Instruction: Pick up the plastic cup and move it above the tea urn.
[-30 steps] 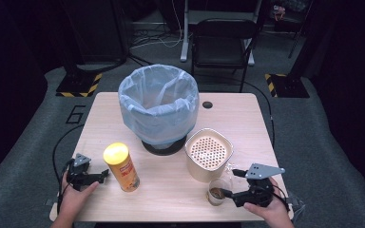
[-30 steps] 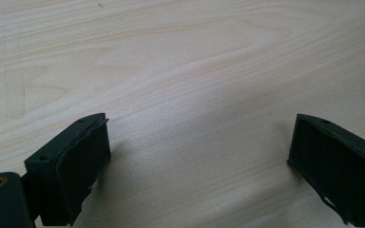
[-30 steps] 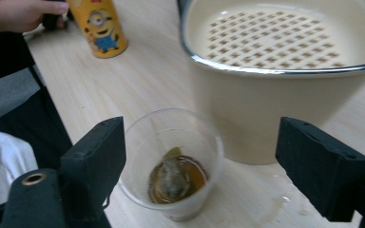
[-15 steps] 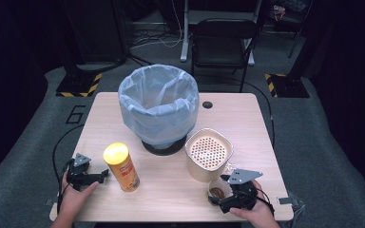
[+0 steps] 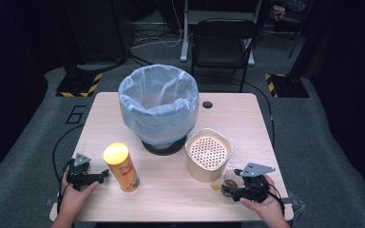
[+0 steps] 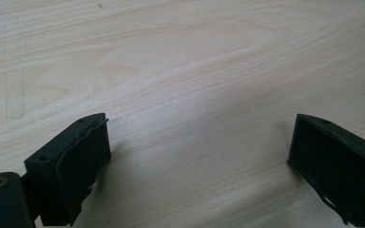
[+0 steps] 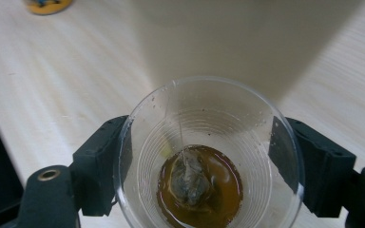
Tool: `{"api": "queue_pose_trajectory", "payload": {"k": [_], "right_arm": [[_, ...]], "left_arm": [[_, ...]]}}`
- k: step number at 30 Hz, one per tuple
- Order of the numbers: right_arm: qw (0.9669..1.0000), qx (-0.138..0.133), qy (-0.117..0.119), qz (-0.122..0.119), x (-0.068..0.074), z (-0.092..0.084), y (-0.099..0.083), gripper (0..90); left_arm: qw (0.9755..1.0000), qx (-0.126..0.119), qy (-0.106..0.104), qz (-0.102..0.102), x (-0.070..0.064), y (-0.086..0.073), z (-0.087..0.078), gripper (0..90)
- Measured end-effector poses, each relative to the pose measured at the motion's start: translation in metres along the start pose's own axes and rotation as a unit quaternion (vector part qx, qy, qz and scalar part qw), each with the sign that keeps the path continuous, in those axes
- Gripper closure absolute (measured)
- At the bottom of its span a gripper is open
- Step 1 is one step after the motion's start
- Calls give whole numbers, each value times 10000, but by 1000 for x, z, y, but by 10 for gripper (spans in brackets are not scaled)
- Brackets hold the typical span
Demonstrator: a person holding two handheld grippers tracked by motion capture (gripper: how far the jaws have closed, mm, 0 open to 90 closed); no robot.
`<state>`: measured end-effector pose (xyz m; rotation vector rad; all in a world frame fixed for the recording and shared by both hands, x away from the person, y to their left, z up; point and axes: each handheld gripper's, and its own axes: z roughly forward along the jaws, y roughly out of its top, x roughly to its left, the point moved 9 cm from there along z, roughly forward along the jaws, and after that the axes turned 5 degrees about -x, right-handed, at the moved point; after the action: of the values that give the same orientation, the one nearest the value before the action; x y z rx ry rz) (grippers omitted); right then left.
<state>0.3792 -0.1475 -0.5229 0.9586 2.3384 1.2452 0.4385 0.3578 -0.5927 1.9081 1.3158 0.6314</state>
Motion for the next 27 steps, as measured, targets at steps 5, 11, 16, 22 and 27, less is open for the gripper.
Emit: {"api": "queue_pose_trajectory", "payload": {"k": [5,11,16,22,27], "right_arm": [[9994,18,-307,187,-31,-7,-3,224],[9969,-18,-652,433,-58,-13,-7,219],[9958,-63,-738,545,-64,-16,-7,139],[9953,-214,-758,558,-61,-24,7,128],[9955,-434,-730,418,-56,-34,35,181]], "left_arm": [[10000,-59,23,-11,0,1,1,63],[10000,3,1,1,0,0,0,64],[10000,1,3,1,0,0,0,63],[10000,-42,21,-5,0,0,1,63],[10000,-59,22,-16,0,1,1,63]]}}
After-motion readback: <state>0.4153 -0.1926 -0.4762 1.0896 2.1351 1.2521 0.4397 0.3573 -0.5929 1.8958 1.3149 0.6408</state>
